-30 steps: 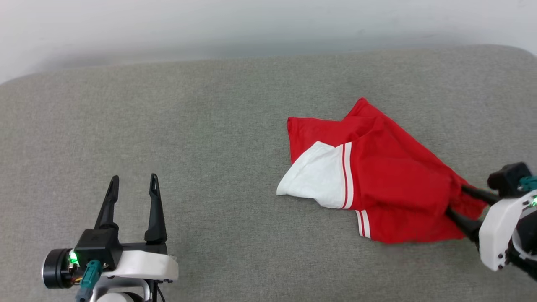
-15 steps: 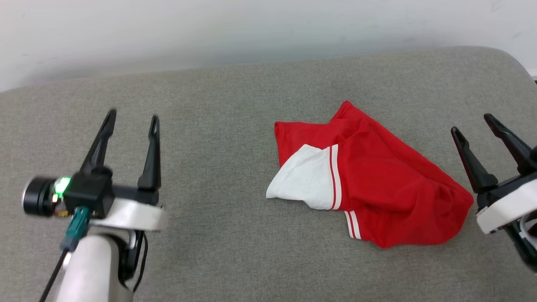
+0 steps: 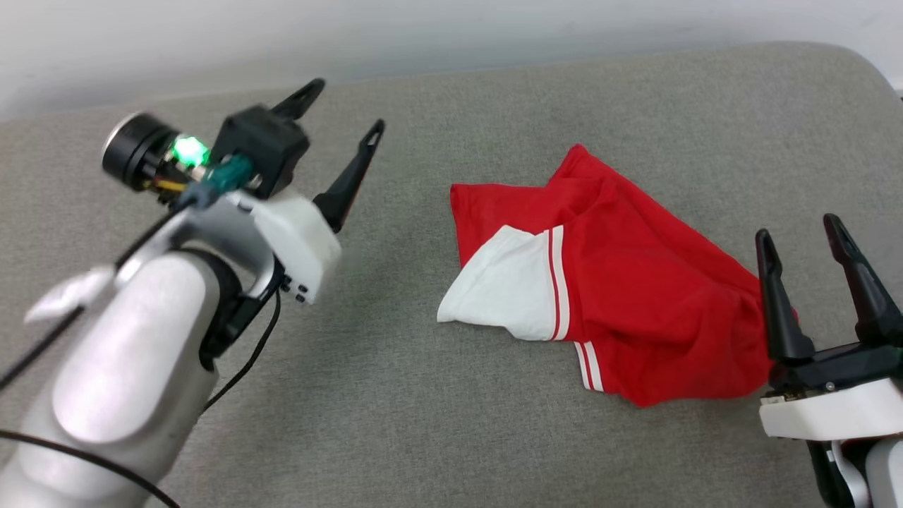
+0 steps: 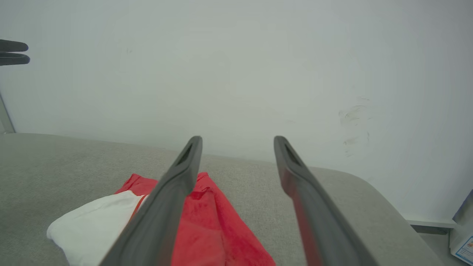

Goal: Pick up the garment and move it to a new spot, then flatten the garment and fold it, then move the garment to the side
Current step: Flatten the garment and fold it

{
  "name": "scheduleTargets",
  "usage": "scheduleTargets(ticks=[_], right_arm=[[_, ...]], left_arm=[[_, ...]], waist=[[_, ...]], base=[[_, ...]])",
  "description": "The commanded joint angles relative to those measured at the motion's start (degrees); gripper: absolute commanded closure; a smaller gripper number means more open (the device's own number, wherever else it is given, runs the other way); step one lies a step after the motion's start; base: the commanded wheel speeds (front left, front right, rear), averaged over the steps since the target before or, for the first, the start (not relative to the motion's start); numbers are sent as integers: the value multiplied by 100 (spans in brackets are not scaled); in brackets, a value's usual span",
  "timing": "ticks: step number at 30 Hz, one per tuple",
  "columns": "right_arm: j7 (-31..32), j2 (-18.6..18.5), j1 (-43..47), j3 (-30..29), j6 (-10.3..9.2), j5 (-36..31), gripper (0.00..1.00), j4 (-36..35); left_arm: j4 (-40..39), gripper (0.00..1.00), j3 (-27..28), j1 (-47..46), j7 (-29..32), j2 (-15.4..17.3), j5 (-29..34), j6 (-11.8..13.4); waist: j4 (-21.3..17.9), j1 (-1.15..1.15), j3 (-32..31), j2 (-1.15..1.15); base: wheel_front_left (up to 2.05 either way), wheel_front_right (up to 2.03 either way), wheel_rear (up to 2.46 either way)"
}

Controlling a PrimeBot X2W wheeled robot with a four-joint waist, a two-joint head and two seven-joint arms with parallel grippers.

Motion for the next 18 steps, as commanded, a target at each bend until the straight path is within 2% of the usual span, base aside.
scheduleTargets(ticks=[1, 5, 10, 13, 18], right_arm=[[-9, 92, 75, 22, -2, -89, 0, -67], [-10, 185, 7, 67, -2, -233, 0, -153], [-10, 256, -163, 140, -2, -366, 0, -233], [-10, 300, -246, 166, -2, -397, 0, -268], [-10, 374, -387, 226, -2, -444, 0, -306]], left_arm=[[-44, 0, -322, -284, 377, 186, -345, 1], [-213, 0, -1152, -994, 1361, 602, -1167, 0], [-390, 0, -2204, -1802, 2510, 968, -2090, 0], [-503, 0, -2806, -2189, 3080, 1093, -2603, -1], [-597, 0, -3719, -2643, 3583, 1190, -3163, -1]], waist=[[-70, 0, 110, 0], [-164, 0, 304, 0], [-287, 0, 549, 0], [-371, 0, 700, 0], [-521, 0, 955, 0]], base=[[0, 0, 0], [0, 0, 0], [0, 0, 0], [0, 0, 0], [0, 0, 0]])
